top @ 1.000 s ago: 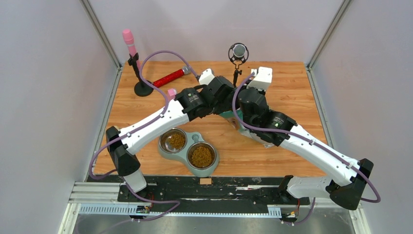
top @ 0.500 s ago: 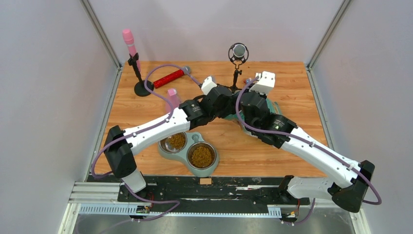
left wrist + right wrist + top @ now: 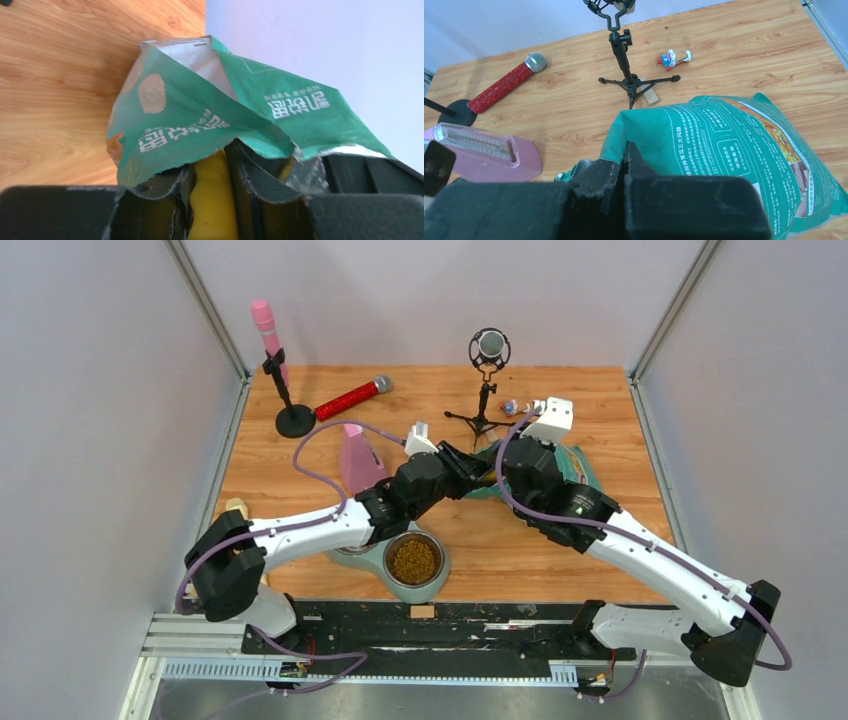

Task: Serve the pet food

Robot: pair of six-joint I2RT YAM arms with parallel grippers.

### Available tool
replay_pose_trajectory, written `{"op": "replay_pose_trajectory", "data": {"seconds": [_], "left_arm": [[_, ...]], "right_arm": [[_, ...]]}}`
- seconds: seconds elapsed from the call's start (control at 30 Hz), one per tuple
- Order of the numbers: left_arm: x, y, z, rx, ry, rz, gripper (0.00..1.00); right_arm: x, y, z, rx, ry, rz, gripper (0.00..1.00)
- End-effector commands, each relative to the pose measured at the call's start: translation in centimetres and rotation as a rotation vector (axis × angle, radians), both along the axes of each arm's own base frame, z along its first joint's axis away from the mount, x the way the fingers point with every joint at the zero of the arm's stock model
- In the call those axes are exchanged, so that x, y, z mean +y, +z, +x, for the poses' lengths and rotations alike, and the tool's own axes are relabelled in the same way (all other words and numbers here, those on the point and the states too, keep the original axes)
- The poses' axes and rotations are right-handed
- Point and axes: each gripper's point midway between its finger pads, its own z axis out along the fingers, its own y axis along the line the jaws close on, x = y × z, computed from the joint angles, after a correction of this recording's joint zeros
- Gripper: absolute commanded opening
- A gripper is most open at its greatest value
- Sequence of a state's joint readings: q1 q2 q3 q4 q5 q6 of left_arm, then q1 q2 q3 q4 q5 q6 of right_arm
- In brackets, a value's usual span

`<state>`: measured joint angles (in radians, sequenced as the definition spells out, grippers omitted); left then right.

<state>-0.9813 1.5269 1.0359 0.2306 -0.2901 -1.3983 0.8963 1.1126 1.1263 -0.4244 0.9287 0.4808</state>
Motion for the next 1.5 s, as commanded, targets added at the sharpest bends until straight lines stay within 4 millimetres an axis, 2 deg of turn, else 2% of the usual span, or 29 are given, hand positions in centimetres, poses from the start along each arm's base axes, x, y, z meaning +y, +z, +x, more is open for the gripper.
{"op": "replay_pose_trajectory", "data": {"seconds": [0.0,0.23,0.37,0.4,0.43,0.47,0.5,0.53,0.7,1.03,1.47], "left_arm": [[1.5,4.7,-0.8,-0.073,0.007,-0.165,0.0],[4.6,5.5,-2.5,-0.083,0.021,-0.116,0.0],[6.4,4.7,-3.0,-0.08,0.054,-0.102,0.0],[6.9,5.4,-3.2,-0.096,0.056,-0.123,0.0],[7.2,4.9,-3.4,-0.097,0.06,-0.128,0.0],[8.0,5.7,-3.7,-0.115,0.071,-0.151,0.0],[8.4,5.4,-3.8,-0.127,0.079,-0.154,0.0],[9.3,6.1,-3.9,-0.145,0.098,-0.175,0.0],[12.0,6.9,-4.6,-0.208,0.153,-0.245,0.0],[12.0,5.8,-4.6,-0.202,0.133,-0.315,0.0],[11.6,4.7,-4.6,-0.187,0.078,-0.589,0.0]], "right_arm": [[-2.7,5.6,-0.2,-0.146,-0.102,0.154,0.0],[-3.5,5.4,-0.3,-0.149,-0.127,0.143,0.0],[-3.6,5.6,-0.2,-0.152,-0.133,0.143,0.0],[-3.7,5.6,-0.2,-0.152,-0.136,0.139,0.0],[-3.8,5.7,-0.2,-0.153,-0.138,0.134,0.0],[-3.8,5.7,-0.2,-0.153,-0.14,0.128,0.0],[-3.8,5.6,-0.2,-0.151,-0.137,0.122,0.0],[-3.9,5.5,-0.2,-0.15,-0.137,0.118,0.0],[-3.7,5.5,-0.3,-0.148,-0.114,0.126,0.0],[-3.2,6.5,-0.5,-0.163,-0.074,0.172,0.0],[-3.5,7.9,-1.1,-0.191,-0.054,0.223,0.0]]}}
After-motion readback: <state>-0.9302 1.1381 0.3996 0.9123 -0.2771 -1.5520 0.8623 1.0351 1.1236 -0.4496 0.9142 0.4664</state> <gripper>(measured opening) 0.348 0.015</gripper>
